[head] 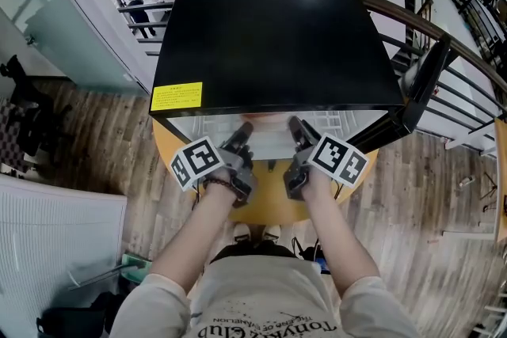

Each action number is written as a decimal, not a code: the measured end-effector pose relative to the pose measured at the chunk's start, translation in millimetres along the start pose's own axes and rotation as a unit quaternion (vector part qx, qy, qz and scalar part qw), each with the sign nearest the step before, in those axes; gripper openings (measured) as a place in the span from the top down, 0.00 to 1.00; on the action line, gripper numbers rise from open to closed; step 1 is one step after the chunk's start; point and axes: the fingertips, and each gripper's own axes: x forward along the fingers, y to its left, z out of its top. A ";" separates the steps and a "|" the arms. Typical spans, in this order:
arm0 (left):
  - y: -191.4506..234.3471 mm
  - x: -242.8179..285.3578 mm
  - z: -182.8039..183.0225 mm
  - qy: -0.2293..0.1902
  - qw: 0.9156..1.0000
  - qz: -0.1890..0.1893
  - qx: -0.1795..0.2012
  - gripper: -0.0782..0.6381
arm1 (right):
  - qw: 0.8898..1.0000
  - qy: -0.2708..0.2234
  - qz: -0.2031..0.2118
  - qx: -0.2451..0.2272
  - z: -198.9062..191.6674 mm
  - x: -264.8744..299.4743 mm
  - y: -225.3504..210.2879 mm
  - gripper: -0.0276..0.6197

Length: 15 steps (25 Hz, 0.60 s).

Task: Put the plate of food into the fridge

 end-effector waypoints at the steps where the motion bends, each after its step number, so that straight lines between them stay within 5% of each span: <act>1: 1.1 0.0 0.4 0.000 1.000 0.002 -0.002 0.81 | 1.000 0.005 -0.003 -0.013 -0.5 0.0 0.2 0.78; 10: -0.2 -6.4 0.3 -0.001 1.000 0.004 0.007 0.82 | 1.000 -0.007 -0.013 -0.002 2.2 -11.4 -10.9 0.78; 15: -15.6 -19.9 2.3 -0.003 0.996 0.000 0.085 0.82 | 1.000 -0.021 0.012 0.003 2.1 -22.9 -5.4 0.82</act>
